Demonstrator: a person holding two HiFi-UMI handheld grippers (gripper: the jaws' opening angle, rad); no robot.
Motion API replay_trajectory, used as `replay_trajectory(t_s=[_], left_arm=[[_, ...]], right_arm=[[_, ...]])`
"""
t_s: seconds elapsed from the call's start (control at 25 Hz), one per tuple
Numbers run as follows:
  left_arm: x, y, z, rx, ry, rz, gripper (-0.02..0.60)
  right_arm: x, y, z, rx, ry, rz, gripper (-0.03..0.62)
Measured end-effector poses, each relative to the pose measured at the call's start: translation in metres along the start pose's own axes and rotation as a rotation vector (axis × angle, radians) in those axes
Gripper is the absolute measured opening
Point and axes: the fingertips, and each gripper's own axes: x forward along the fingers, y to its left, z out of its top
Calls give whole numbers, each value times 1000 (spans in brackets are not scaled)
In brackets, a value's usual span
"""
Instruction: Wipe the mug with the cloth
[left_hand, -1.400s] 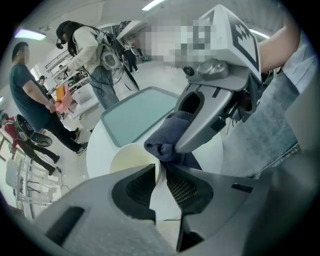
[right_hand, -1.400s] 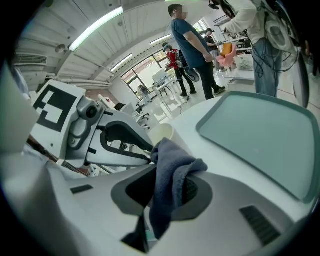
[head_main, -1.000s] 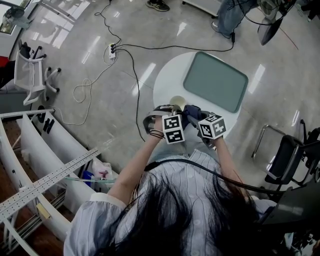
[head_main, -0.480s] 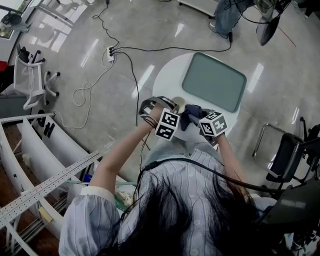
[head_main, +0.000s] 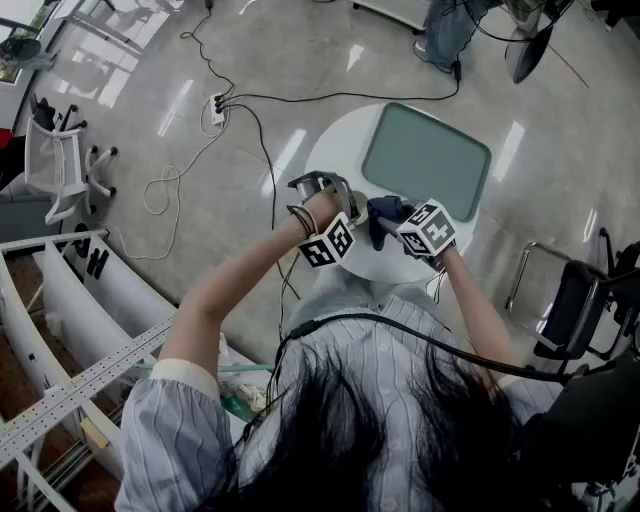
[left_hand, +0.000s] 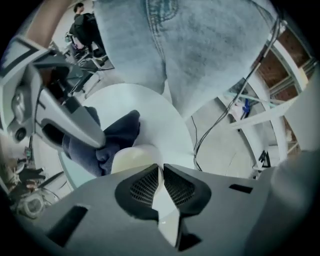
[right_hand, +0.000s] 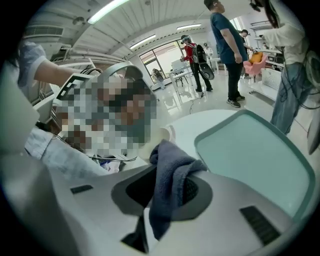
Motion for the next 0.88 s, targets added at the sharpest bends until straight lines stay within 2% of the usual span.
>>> replay_trajectory(t_s=[0.12,0.2,0.28,0.4,0.52,0.6,0.72,0.76,0.8,0.88], left_arm=[[2,-2,-3,98,39,2,45],[2,-2,-3,104,47,16,46],[2,-1,0,51,32,35,48],[-4,4,2,-124,-18,61,67],[-18,9,0,-382,-84,79,120],[-30,15,1,-642,-179,115,121],[-49,26,5,-1110,-371,189,121],[-55,29,7,-1242,-427,216,121],[-58,32,9,-1351,-464,245,121],[-56,37,11,-1508,-480,293,121]], right_arm=[[0,-6,7,-48,20,-5,80],[1,-6,9,-77,38,-5,80],[1,-6,10,-88,46,-2,80],[0,-5,10,-79,38,3,80],[0,-5,11,-56,27,7,80],[1,-6,11,-46,23,15,80],[2,-9,9,-51,27,21,80],[1,-9,9,-52,27,22,80],[1,-9,9,-51,27,22,80],[1,-9,8,-47,24,23,80]])
